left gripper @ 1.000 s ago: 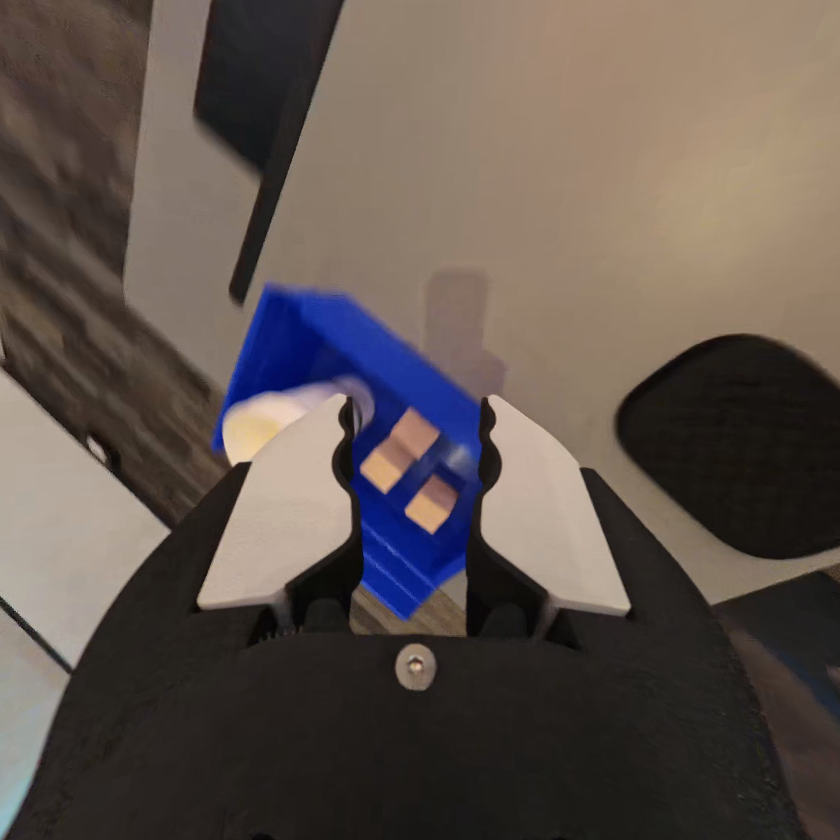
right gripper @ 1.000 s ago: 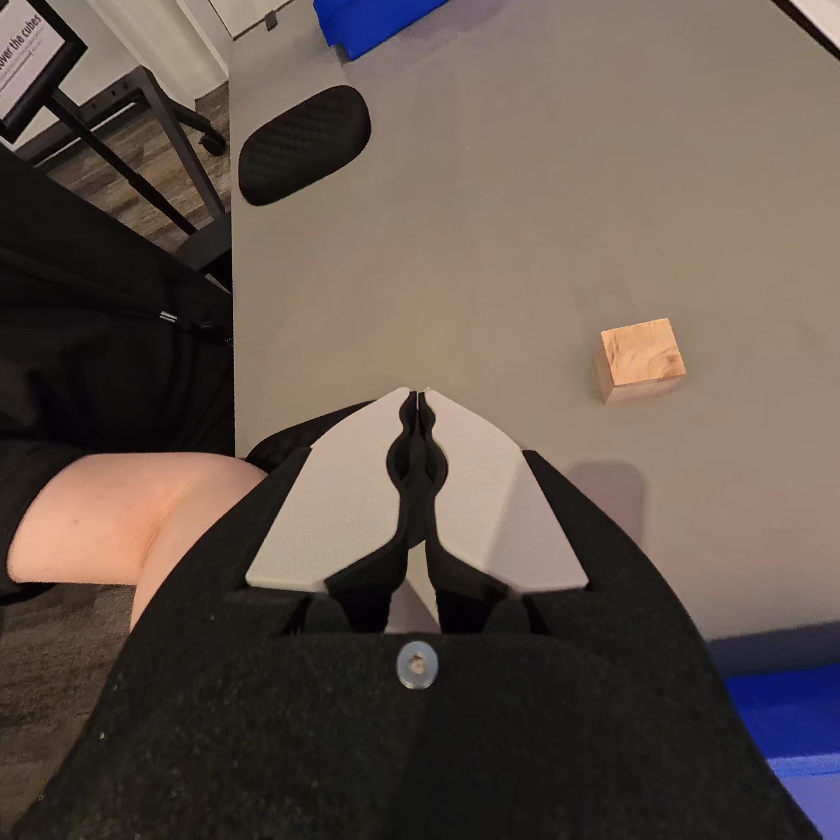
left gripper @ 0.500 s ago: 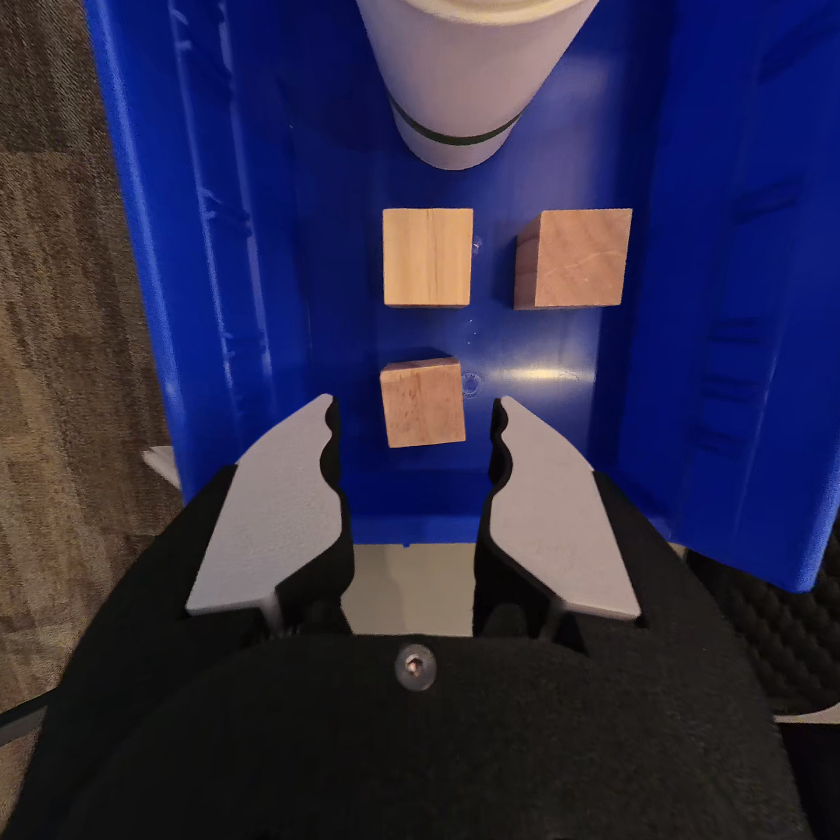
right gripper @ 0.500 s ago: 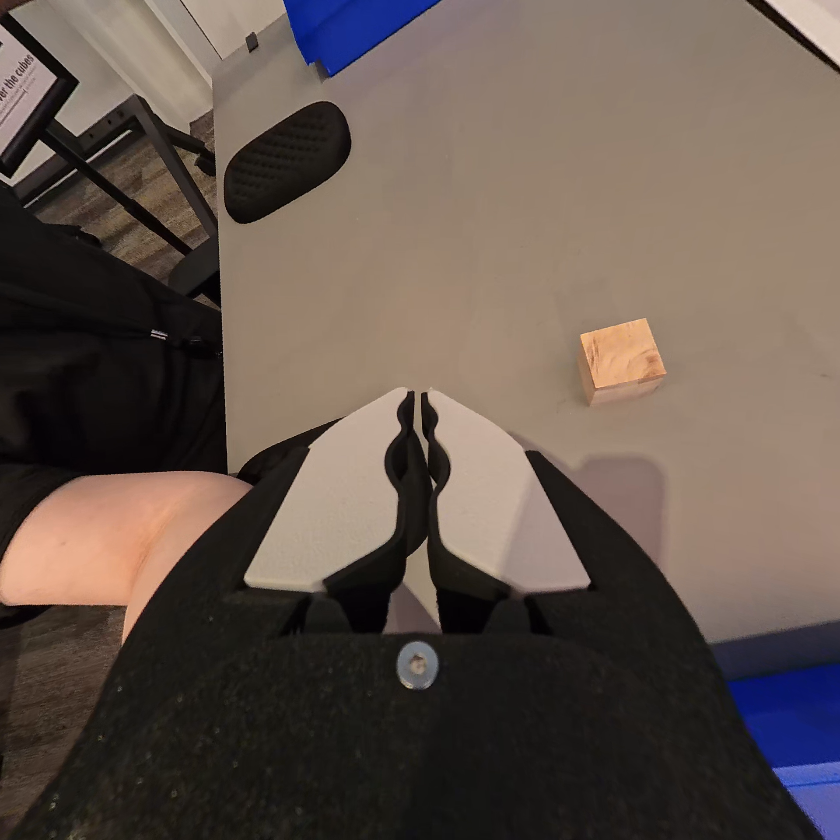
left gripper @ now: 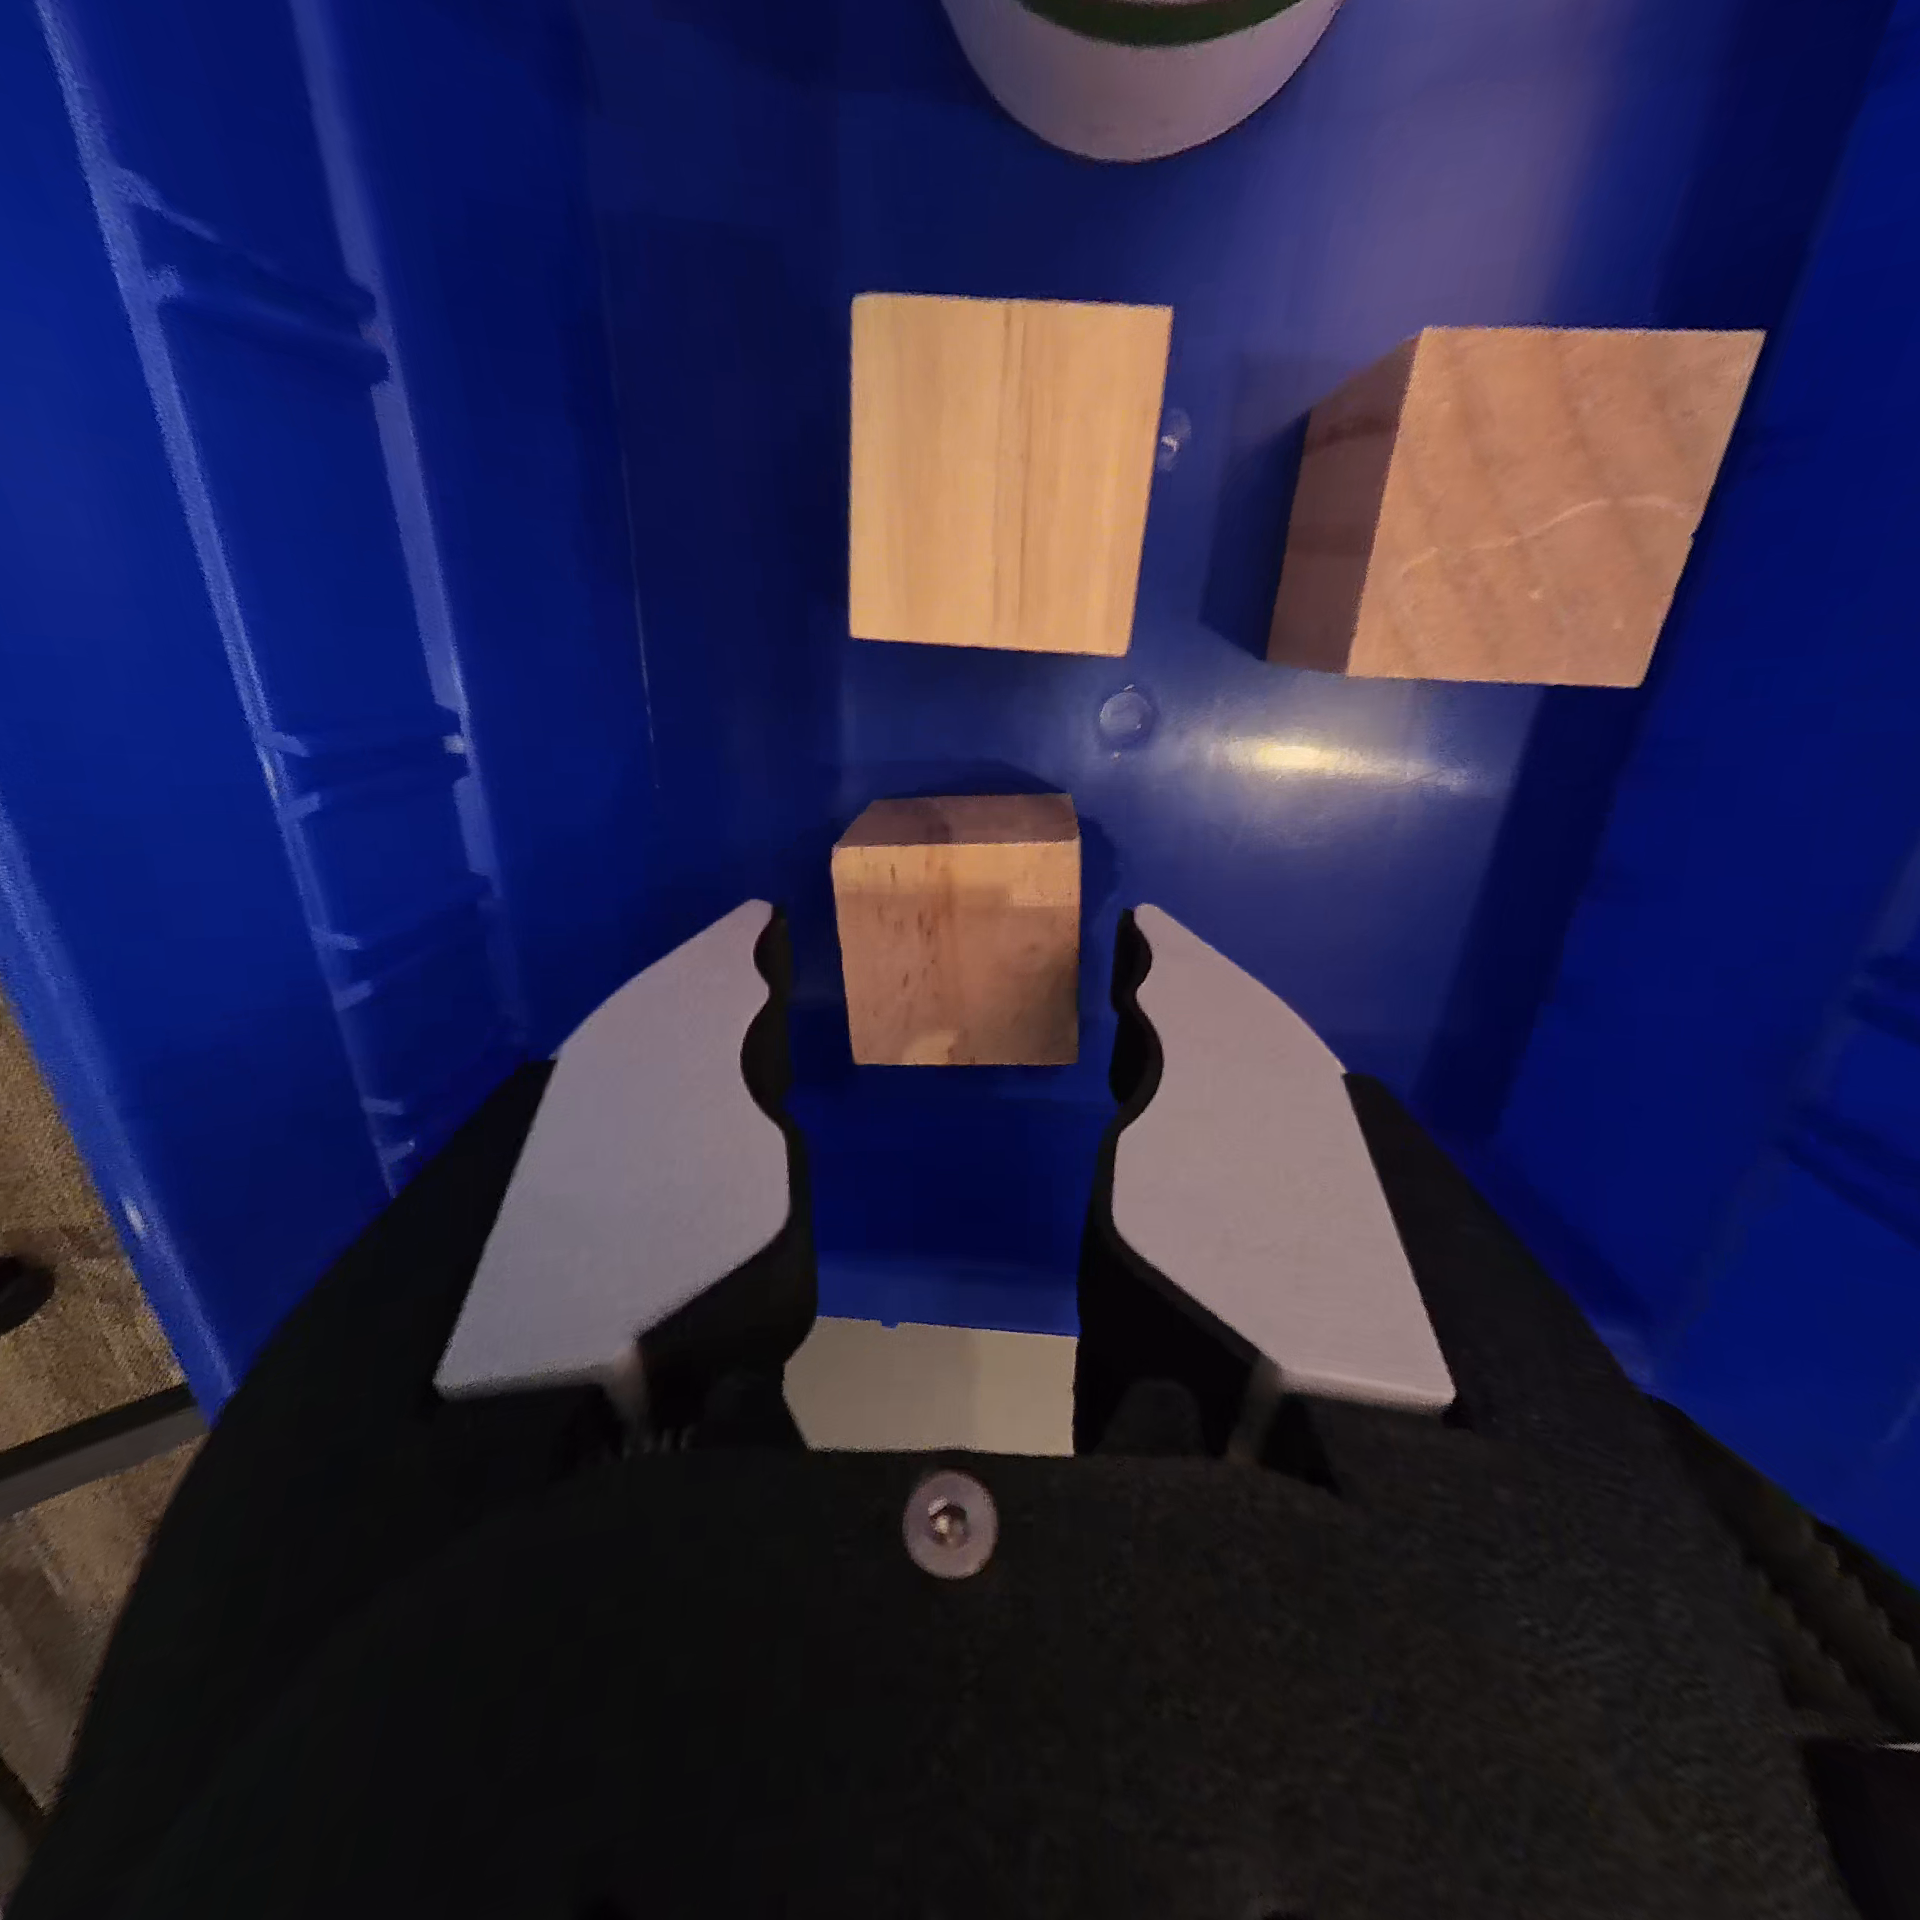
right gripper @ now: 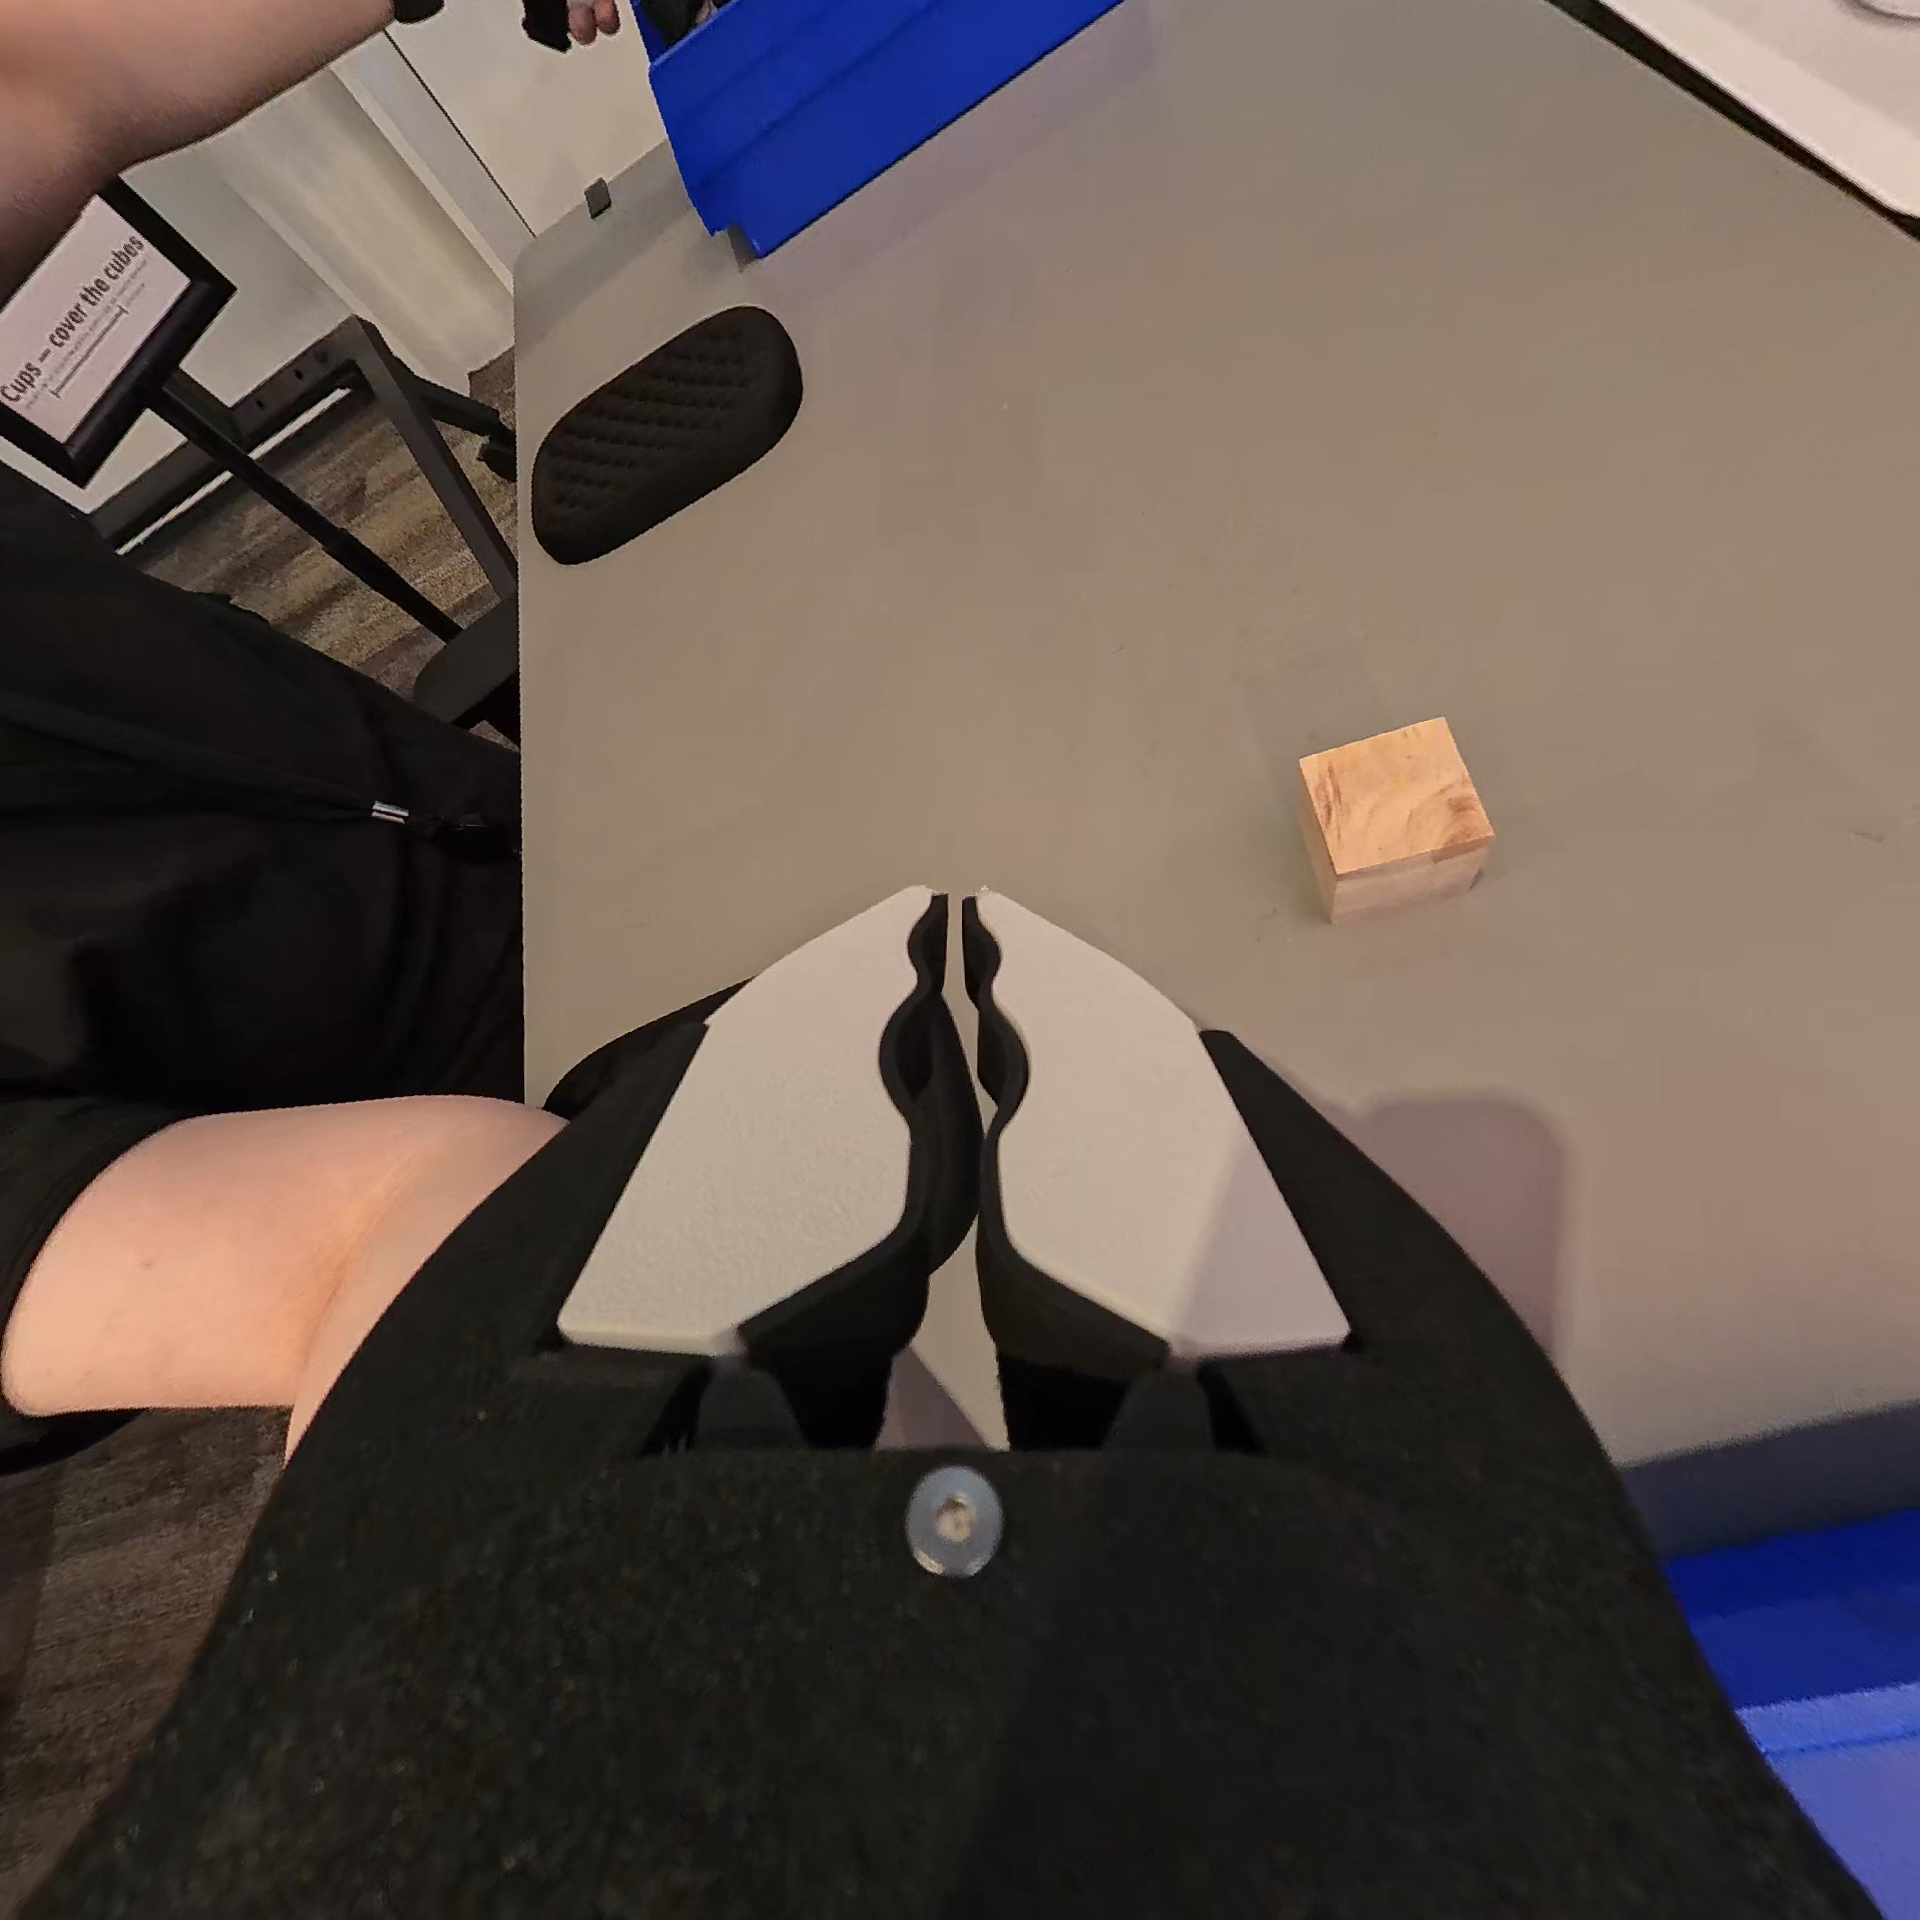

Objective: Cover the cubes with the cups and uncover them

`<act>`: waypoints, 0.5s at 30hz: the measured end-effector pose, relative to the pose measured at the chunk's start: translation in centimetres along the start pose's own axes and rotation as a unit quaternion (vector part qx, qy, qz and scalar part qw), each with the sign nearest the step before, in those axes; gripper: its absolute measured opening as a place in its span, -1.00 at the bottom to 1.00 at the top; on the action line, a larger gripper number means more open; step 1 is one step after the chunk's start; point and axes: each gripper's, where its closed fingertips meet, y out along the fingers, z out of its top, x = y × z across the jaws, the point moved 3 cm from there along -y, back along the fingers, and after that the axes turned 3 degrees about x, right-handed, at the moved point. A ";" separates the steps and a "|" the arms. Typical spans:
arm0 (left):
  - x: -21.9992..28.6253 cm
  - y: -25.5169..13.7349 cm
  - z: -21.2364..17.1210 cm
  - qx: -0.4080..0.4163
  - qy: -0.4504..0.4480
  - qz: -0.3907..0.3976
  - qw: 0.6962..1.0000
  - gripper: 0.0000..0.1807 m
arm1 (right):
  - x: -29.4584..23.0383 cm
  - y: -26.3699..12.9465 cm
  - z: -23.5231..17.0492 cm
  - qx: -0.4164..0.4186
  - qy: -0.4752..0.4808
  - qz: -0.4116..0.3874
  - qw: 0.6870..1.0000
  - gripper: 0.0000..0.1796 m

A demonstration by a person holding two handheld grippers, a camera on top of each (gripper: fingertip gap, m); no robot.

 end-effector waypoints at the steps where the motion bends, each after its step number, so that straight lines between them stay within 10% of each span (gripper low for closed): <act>1: -0.1 0.1 -0.1 -0.001 -0.005 -0.003 1.000 -0.36 | 0.1 -0.1 0.0 0.002 0.000 0.000 1.000 -0.97; 10: -0.2 -0.1 -0.5 -0.011 0.001 -0.020 1.000 -0.50 | 0.1 -0.4 -0.1 0.012 0.003 0.005 1.000 -0.97; 15: -0.1 -8.1 2.1 0.039 0.064 0.000 0.997 -0.51 | 0.5 -0.4 -0.1 0.014 0.014 0.004 1.000 -0.97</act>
